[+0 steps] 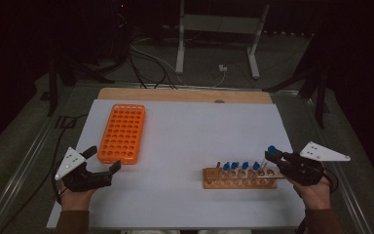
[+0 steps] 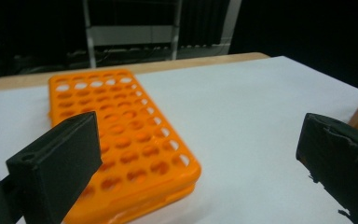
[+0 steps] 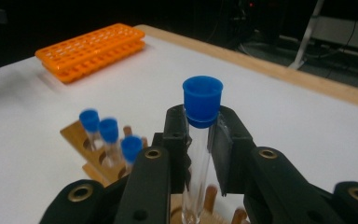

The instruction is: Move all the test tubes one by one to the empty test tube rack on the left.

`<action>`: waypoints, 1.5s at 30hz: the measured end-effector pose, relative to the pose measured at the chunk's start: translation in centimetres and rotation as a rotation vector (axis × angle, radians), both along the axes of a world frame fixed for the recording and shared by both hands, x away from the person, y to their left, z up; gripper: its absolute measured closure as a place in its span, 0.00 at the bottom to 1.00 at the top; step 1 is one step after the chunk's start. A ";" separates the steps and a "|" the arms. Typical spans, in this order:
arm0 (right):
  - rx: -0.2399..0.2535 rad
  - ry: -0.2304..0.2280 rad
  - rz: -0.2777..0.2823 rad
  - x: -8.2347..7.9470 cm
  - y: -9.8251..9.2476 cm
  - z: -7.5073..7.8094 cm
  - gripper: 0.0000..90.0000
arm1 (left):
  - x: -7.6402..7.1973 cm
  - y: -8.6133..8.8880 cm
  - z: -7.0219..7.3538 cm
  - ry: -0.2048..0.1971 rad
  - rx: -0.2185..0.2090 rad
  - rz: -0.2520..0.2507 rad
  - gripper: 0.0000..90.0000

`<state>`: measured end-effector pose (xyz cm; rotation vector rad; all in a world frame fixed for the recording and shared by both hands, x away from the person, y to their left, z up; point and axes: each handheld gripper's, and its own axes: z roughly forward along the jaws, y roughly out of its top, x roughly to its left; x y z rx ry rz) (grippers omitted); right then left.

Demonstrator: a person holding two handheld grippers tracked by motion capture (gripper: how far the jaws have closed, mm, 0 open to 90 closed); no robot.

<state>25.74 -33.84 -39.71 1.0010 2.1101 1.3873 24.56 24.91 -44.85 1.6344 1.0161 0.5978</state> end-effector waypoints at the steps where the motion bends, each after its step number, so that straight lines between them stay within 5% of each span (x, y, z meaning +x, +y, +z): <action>1: -0.007 -0.003 -0.001 0.2 0.1 0.2 0.85 | 0.1 -0.1 0.1 -0.004 0.002 -0.009 0.01; 9: -0.017 -0.015 0.016 2.4 2.5 0.8 0.85 | 0.5 -1.1 0.5 -0.024 0.012 -0.039 0.01; 21: 0.009 -0.025 0.084 3.6 7.0 1.4 0.85 | 1.1 -2.5 0.9 -0.057 0.018 -0.060 0.01; 38: 0.035 -0.005 0.178 4.1 14.7 1.5 0.85 | 3.0 -8.2 1.7 -0.054 0.016 -0.194 0.01; 45: 0.040 0.026 0.194 4.8 17.7 1.3 0.85 | 3.9 -9.8 1.6 -0.038 0.014 -0.207 0.04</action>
